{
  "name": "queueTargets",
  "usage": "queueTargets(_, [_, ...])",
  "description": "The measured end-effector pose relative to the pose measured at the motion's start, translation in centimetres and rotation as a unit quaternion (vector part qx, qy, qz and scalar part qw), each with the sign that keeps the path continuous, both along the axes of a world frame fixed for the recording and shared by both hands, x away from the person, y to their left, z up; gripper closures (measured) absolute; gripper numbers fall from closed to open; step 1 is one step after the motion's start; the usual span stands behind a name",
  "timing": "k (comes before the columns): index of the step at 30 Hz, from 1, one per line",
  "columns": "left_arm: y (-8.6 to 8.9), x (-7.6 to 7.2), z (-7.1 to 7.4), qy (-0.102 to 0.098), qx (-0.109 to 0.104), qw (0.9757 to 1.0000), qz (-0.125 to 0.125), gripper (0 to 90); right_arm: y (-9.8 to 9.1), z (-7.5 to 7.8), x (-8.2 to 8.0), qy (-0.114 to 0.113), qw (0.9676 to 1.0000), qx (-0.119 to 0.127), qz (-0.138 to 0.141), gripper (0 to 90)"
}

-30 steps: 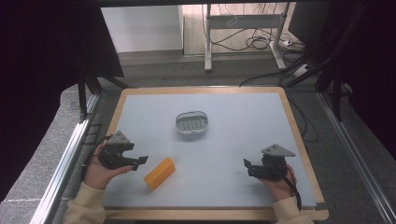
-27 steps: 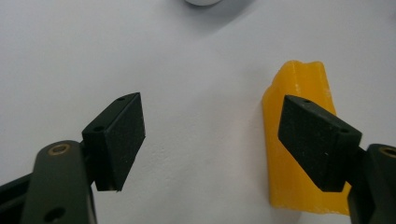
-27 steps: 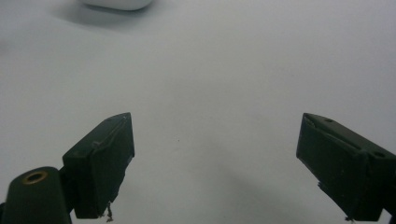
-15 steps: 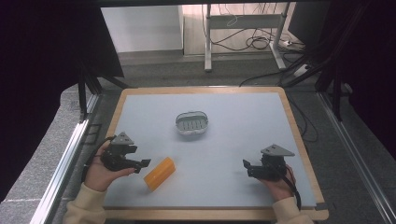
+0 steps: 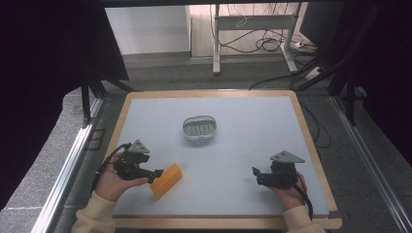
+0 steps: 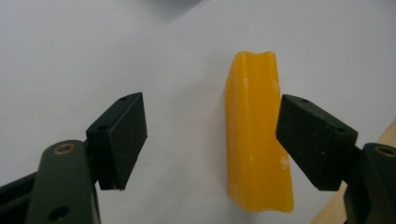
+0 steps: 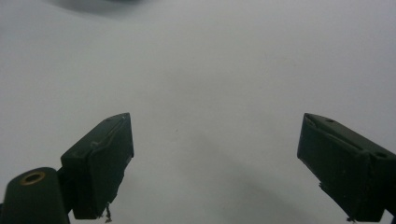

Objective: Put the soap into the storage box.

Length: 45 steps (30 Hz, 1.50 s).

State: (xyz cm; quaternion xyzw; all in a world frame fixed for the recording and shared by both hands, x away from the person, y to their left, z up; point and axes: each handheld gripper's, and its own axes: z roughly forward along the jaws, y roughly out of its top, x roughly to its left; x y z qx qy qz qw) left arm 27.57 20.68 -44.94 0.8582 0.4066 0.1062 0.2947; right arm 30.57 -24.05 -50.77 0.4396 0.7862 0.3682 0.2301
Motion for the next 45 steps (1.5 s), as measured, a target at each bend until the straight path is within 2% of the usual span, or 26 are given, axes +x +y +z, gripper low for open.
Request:
queueTargets(5, [-0.6, 0.1, -0.4, 0.006, 0.009, 0.9999, 0.002, 25.0, -0.1, 0.0, 0.0, 0.001, 1.0000, 0.000, -0.001, 10.9])
queueTargets(10, [-1.9, 0.2, -0.9, 0.014, 0.018, 0.9997, -0.007, 25.0, -0.2, -0.1, -0.1, 0.008, 0.9999, 0.003, -0.009, 11.0])
queueTargets(21, [-3.7, 0.4, -1.8, 0.021, 0.043, 0.9986, -0.020, 25.2, -0.3, -0.1, 0.0, 0.005, 0.9999, -0.001, -0.011, 10.9])
queueTargets(27, [-4.5, 0.7, -2.7, 0.033, 0.058, 0.9976, -0.016, 25.5, -0.3, -0.1, 0.0, 0.003, 0.9999, -0.005, -0.012, 10.7])
queueTargets(39, [-5.5, 1.3, -4.2, 0.058, 0.085, 0.9947, 0.004, 33.7, -0.3, -0.1, 0.0, 0.001, 0.9999, -0.009, -0.013, 10.5])
queueTargets(45, [-6.0, 1.5, -5.1, 0.077, 0.086, 0.9932, 0.005, 41.9, -0.2, -0.1, 0.0, 0.000, 0.9999, -0.011, -0.013, 10.5])
